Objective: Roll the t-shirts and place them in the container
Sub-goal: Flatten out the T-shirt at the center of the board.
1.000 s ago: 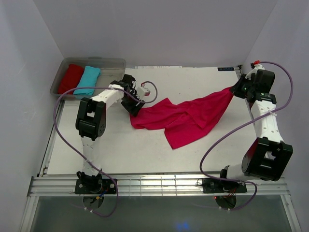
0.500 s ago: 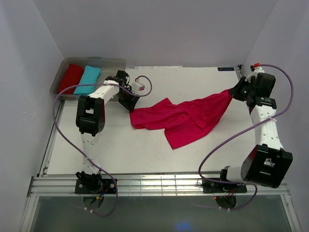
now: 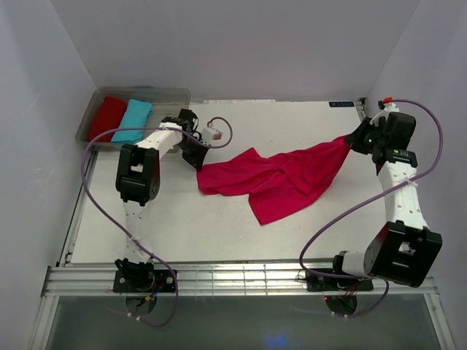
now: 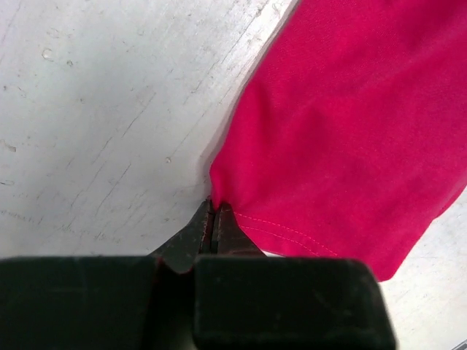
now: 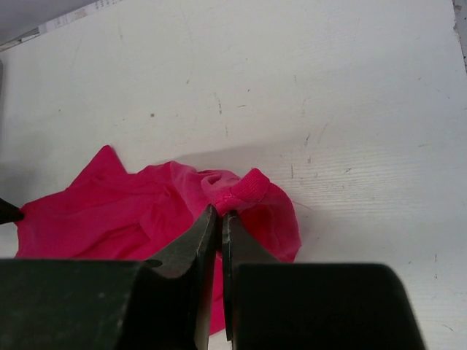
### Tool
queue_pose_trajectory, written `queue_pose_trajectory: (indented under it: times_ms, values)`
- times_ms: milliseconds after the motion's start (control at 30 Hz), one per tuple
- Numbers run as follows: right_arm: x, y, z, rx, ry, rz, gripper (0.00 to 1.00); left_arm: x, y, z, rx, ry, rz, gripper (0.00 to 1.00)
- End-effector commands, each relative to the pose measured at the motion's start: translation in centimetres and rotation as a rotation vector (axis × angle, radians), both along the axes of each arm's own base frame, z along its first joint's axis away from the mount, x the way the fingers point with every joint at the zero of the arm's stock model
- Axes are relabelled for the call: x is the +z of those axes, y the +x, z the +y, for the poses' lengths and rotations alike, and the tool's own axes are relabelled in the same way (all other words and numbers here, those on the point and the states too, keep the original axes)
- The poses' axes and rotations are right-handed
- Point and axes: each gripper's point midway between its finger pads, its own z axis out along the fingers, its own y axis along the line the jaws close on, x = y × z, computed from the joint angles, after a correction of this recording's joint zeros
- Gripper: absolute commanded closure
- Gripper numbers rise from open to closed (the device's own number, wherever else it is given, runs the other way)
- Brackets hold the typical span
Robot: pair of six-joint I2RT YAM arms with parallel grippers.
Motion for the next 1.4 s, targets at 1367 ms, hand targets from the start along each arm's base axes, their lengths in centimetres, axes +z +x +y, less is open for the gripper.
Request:
queue_pose_trajectory:
  times_ms: [1367]
  values:
    - [33.7,5.4,-5.9,-0.218,0.082,-0.571,0.92,52.6,13.8,8.9,0.637,-0.188,-1.521,1.0]
